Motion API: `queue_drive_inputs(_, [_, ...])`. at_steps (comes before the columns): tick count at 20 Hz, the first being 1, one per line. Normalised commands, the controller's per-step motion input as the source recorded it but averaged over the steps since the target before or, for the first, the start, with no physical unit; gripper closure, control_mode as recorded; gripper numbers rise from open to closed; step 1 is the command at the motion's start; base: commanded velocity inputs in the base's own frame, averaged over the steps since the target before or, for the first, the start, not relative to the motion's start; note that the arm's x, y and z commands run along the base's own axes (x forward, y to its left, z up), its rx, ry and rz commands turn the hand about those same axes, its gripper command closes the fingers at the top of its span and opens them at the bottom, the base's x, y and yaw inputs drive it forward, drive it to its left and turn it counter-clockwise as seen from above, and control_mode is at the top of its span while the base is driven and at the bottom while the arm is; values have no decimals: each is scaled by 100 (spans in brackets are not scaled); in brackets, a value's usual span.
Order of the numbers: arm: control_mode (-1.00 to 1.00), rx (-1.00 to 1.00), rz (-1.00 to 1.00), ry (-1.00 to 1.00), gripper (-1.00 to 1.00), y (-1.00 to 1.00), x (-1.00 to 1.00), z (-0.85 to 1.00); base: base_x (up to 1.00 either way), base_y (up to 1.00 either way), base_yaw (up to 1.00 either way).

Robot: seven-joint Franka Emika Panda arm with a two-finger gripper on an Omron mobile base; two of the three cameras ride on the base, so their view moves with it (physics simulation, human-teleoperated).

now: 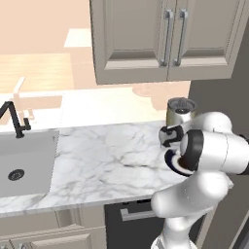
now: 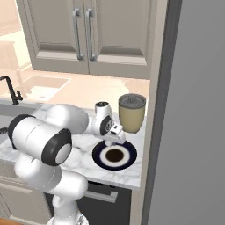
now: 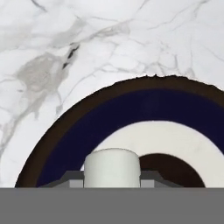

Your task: Pick the marshmallow from the microwave and place it on plate located on the counter.

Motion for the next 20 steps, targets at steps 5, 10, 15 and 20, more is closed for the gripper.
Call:
queue_drive_inputs(5, [-100, 0, 0, 2, 100, 0, 20, -28, 0, 0, 0])
queue_drive_inputs(10, [-100, 0, 0, 3, 100, 0, 12, -27, 0, 0, 0])
queue_drive_inputs(15, [-100, 0, -1, 0, 100, 0, -2, -3, 0, 0, 0])
queue_drive_inputs(20, [-100, 0, -7, 0, 100, 0, -25, -1, 0, 0, 0])
